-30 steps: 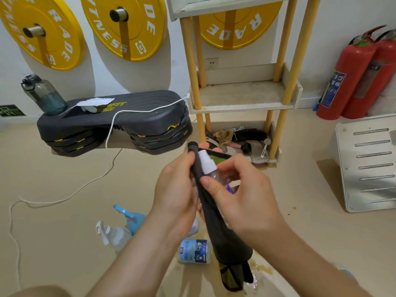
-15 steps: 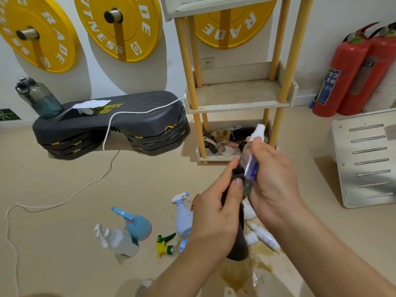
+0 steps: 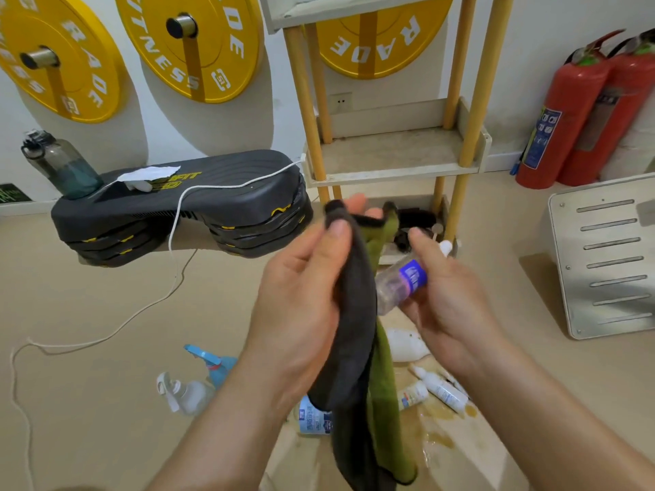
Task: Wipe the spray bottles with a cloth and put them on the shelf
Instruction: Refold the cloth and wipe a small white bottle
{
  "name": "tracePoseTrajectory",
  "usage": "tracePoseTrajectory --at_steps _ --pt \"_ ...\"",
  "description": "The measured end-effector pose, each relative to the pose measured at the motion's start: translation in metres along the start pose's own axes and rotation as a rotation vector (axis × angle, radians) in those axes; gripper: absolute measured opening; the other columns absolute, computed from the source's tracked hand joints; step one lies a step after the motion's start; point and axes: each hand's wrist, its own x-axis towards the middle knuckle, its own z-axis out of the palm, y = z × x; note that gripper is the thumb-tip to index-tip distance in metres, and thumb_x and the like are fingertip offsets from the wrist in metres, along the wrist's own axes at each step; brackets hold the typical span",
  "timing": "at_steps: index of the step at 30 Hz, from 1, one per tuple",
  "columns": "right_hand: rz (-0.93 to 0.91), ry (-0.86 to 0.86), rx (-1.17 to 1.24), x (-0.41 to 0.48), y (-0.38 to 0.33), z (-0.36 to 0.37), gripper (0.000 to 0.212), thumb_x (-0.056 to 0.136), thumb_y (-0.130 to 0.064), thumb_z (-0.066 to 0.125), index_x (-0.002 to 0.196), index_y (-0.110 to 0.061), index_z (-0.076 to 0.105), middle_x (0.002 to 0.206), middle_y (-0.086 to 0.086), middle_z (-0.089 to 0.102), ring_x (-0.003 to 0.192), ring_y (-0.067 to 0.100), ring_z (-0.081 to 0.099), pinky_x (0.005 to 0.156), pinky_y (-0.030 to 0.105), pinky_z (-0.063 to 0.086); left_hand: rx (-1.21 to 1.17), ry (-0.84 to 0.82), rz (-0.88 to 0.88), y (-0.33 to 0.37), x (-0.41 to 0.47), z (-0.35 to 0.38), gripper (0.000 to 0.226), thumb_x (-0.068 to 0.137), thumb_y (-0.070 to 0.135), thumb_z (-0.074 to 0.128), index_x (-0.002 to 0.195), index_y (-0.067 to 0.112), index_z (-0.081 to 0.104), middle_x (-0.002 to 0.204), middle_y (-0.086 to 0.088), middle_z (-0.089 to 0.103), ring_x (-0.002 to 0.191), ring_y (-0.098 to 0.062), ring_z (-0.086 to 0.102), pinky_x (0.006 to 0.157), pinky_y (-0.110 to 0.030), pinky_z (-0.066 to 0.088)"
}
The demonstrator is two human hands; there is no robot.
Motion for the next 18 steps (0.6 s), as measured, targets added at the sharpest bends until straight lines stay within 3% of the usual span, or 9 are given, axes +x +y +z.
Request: tracePoseTrajectory --at_steps 3,6,8,11,13,15,18 --pt "0.046 0.036 0.017 -0.01 0.013 0.008 0.036 0.099 -0.044 0.051 0.086 -0.015 0.068 0.072 0.005 0.066 0.059 0.016 0.064 0.06 0.029 0.044 0.41 -0.21 0.052 -0.022 -0.012 0.007 0.031 0.099 0.026 0.052 0.125 0.018 0.067 0.117 0.022 0.068 0.118 0.006 0.056 0.101 -0.017 0.041" --pt "0.053 0.029 0.179 -0.014 0.014 0.004 0.052 0.099 -0.047 0.048 0.065 -0.021 0.076 0.071 0.0 0.075 0.061 0.01 0.072 0.069 0.031 0.049 0.539 -0.324 -0.014 -0.043 -0.019 0.011 0.04 0.101 0.04 0.039 0.139 0.036 0.051 0.148 0.028 0.043 0.143 0.007 0.025 0.121 -0.027 0.019" --pt "-0.083 0.045 0.058 -0.014 0.017 0.0 0.041 0.098 -0.047 0.051 0.078 -0.024 0.077 0.085 0.004 0.074 0.08 0.016 0.071 0.078 0.036 0.053 0.446 -0.305 -0.083 -0.044 -0.018 0.011 0.049 0.098 0.044 0.041 0.146 0.04 0.037 0.153 0.026 0.036 0.142 0.01 0.026 0.122 -0.03 0.021" --pt "-0.333 0.054 -0.226 -0.013 0.023 0.003 0.031 0.098 -0.038 0.045 0.09 -0.018 0.067 0.088 0.008 0.066 0.088 0.029 0.064 0.084 0.052 0.054 0.351 -0.169 -0.161 -0.047 -0.012 0.01 0.06 0.095 0.04 0.053 0.151 0.039 0.031 0.146 0.021 0.047 0.132 0.008 0.044 0.114 -0.026 0.036" --pt "-0.489 0.063 -0.569 -0.016 0.024 0.002 0.035 0.102 -0.035 0.038 0.088 -0.016 0.063 0.082 0.003 0.065 0.084 0.026 0.064 0.081 0.055 0.053 0.265 -0.091 -0.261 -0.049 -0.008 0.006 0.042 0.099 0.033 0.056 0.14 0.027 0.051 0.131 0.006 0.065 0.121 -0.007 0.06 0.103 -0.029 0.047" --pt "-0.59 0.063 -0.941 -0.018 0.02 0.0 0.035 0.105 -0.027 0.036 0.088 -0.014 0.064 0.08 0.002 0.064 0.08 0.022 0.061 0.079 0.05 0.051 0.117 -0.041 -0.406 -0.044 -0.004 0.001 0.025 0.099 0.028 0.055 0.112 0.012 0.069 0.101 -0.007 0.075 0.094 -0.018 0.071 0.08 -0.028 0.055" --pt "-0.691 -0.028 -1.156 -0.021 0.012 -0.004 0.025 0.102 -0.017 0.047 0.111 -0.02 0.07 0.099 0.0 0.06 0.09 0.018 0.059 0.084 0.042 0.052 0.14 -0.021 -0.42 -0.035 0.001 -0.007 0.019 0.096 0.021 0.059 0.091 0.007 0.07 0.083 -0.015 0.072 0.073 -0.022 0.067 0.064 -0.027 0.055"
